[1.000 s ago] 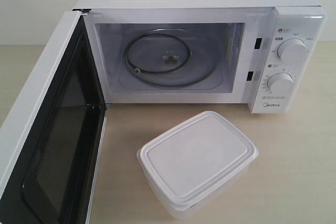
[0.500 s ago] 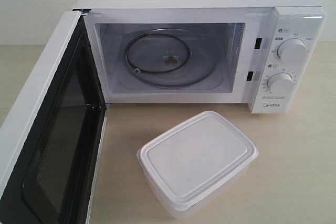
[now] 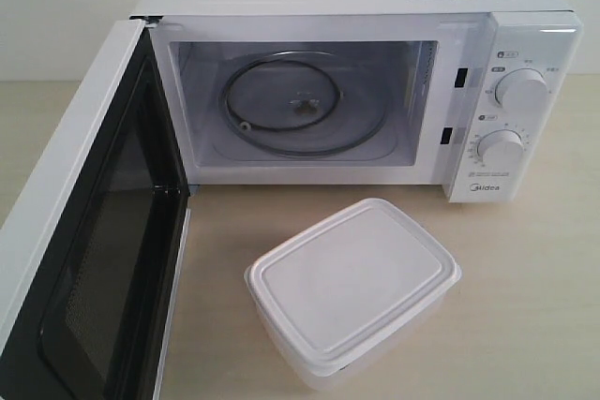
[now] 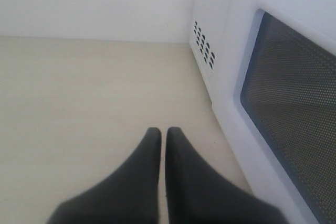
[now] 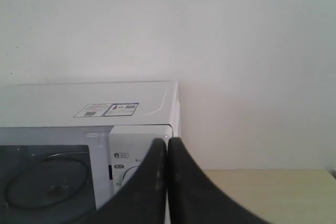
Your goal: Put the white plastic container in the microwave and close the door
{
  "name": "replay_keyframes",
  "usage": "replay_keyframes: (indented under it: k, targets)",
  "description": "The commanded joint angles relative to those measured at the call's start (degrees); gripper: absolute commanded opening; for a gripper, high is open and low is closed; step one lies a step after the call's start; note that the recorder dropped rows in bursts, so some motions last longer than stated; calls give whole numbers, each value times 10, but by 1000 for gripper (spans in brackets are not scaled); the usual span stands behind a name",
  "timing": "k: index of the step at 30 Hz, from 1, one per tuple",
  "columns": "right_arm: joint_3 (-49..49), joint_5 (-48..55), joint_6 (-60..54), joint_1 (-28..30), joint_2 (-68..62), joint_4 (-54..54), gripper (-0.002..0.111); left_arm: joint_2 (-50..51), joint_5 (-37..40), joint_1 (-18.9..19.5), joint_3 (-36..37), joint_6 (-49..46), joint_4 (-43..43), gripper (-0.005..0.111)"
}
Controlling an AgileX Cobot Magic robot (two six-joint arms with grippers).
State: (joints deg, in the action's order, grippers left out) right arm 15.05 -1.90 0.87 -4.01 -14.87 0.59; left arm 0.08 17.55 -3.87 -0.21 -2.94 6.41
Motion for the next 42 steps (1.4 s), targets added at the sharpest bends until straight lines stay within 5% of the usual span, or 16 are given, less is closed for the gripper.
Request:
replay_keyframes:
  k: [1,15,27,42]
  targets:
    - [4,-21,3,1,-40,1,0,-1,-2,3,2,-2,2,4]
    - [4,-166,30,0,-302,-15,0,-1,-2,3,2,-2,2,4]
    - [-88,-461,136,0,-432,-257,0,-1,-2,3,2,-2,2,4]
    - [-116,-557,86,0,-589,-265,0,-1,-2,3,2,-2,2,4]
